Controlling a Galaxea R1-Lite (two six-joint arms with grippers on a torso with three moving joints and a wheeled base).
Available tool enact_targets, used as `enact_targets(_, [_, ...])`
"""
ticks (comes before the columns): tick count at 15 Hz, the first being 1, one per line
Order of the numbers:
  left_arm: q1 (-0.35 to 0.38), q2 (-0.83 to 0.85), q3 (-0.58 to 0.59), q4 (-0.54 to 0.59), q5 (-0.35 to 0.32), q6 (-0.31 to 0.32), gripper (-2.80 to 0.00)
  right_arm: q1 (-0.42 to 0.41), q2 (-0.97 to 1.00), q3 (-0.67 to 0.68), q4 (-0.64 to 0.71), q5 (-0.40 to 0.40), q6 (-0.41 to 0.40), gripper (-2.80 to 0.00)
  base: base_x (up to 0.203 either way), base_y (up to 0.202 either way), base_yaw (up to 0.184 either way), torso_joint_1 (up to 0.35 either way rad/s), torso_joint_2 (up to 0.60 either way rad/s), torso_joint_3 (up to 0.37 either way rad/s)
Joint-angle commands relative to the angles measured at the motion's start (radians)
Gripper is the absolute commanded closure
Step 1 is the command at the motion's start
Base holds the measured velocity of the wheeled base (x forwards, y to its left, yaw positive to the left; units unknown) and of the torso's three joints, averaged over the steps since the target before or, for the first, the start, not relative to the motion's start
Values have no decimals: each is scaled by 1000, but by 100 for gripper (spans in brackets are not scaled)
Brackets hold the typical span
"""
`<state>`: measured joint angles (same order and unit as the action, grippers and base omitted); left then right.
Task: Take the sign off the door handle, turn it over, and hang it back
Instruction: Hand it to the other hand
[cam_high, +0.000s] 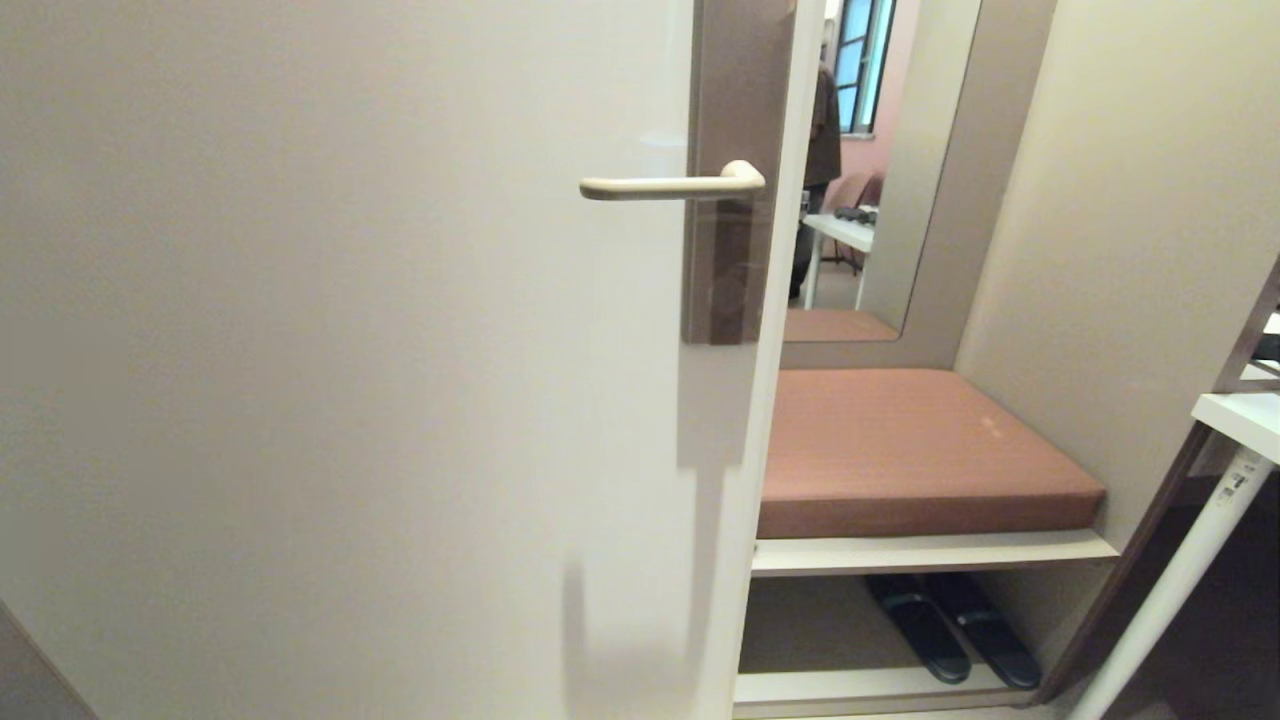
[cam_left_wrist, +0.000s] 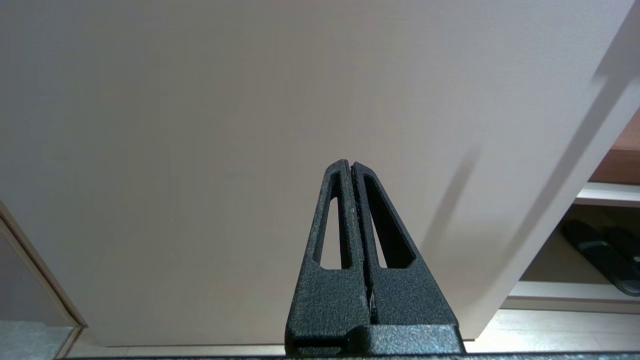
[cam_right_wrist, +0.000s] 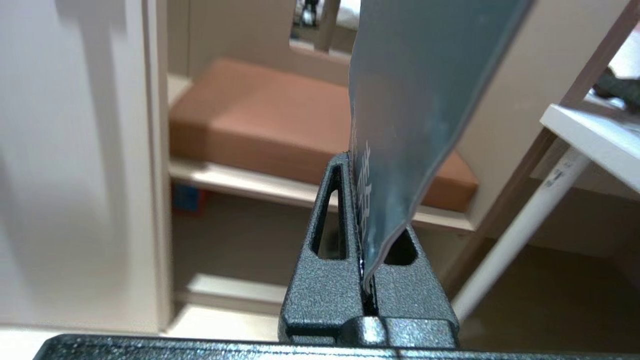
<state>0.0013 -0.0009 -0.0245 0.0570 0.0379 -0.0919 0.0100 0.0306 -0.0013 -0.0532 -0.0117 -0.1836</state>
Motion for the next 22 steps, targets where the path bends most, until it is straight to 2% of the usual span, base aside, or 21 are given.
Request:
enact_targets(1, [0, 1, 0, 0, 0, -2, 0, 0, -28, 0, -1, -2, 32, 0, 0, 0, 0, 0, 0, 0])
enact_targets(4, [0, 1, 0, 0, 1, -1, 0, -1, -29, 1, 28, -1, 174, 0, 0, 0, 0, 0, 0, 0])
enact_targets(5, [0, 1, 0, 1, 0, -2, 0, -1, -29, 1, 58, -2, 198, 0, 0, 0, 0, 0, 0, 0])
enact_targets(22, [0, 1, 0, 1, 1, -2, 0, -1, -29, 1, 50, -2, 198, 0, 0, 0, 0, 0, 0, 0])
